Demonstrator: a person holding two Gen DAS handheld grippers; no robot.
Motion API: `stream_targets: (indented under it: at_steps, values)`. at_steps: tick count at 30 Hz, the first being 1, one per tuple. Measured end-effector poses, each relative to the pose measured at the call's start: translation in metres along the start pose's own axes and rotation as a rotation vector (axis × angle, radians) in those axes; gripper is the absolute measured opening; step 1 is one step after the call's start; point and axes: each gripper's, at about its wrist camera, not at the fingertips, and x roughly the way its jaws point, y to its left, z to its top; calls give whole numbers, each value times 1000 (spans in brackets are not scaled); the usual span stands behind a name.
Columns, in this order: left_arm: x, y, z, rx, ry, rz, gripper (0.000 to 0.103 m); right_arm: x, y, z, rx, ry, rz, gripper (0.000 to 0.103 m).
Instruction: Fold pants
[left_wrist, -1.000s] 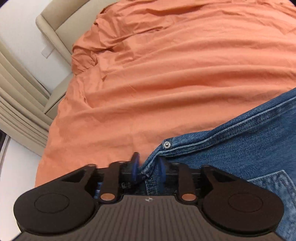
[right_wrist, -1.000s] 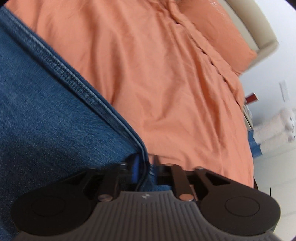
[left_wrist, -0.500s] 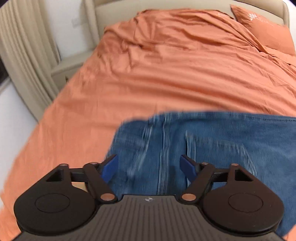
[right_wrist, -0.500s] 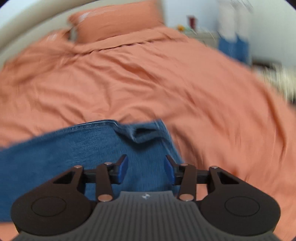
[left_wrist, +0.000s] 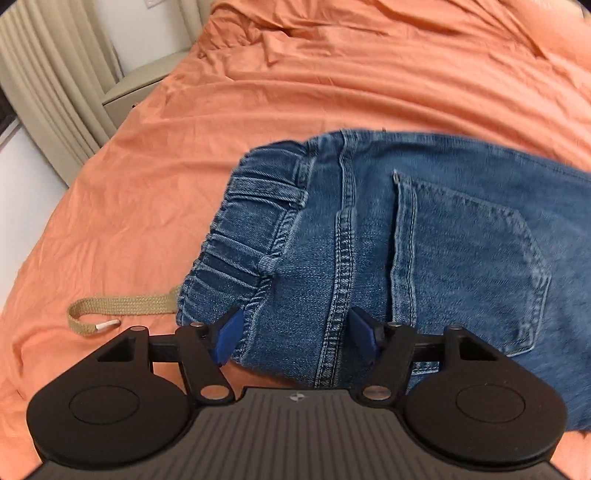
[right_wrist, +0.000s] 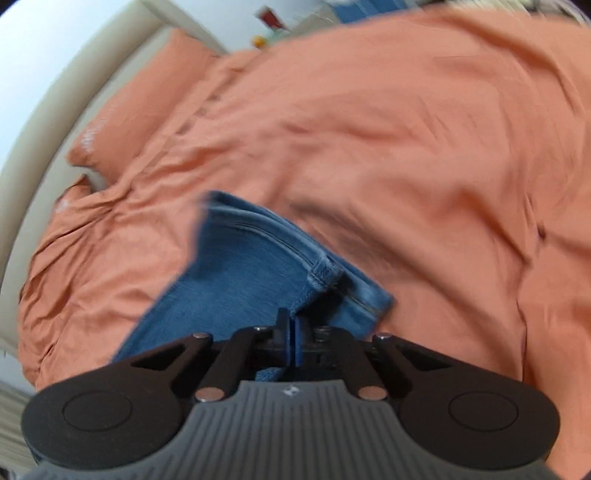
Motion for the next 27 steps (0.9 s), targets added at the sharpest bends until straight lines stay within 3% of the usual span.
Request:
stream_targets:
  at_steps: [2,6,10,16,20,22,27]
  values:
    - [4,-3,-1,31,5,11,74,-24,20,5,-119,-72,69,0]
    - [15,-5,-1,57,24,19,75,-37,27,7,-247,-54,25,0]
    - [13,-6,0,74,30,25,76,-13,-10,-1,-187,2,-94,0]
    - [-11,8,0,30,-20,2,82,-10,-27,-8,-123,11,-103,3]
    - [-42,37,-4,-101,-106,-29,84,-24,1,-19,-222,17,-167,9]
    - [-52,58,-11,-225,-135,-87,88,-33,16,-29,-228,32,-113,21]
    - [-43,100,-46,-514,-122,-226,90,-40,69,-66,-162,96,83,24]
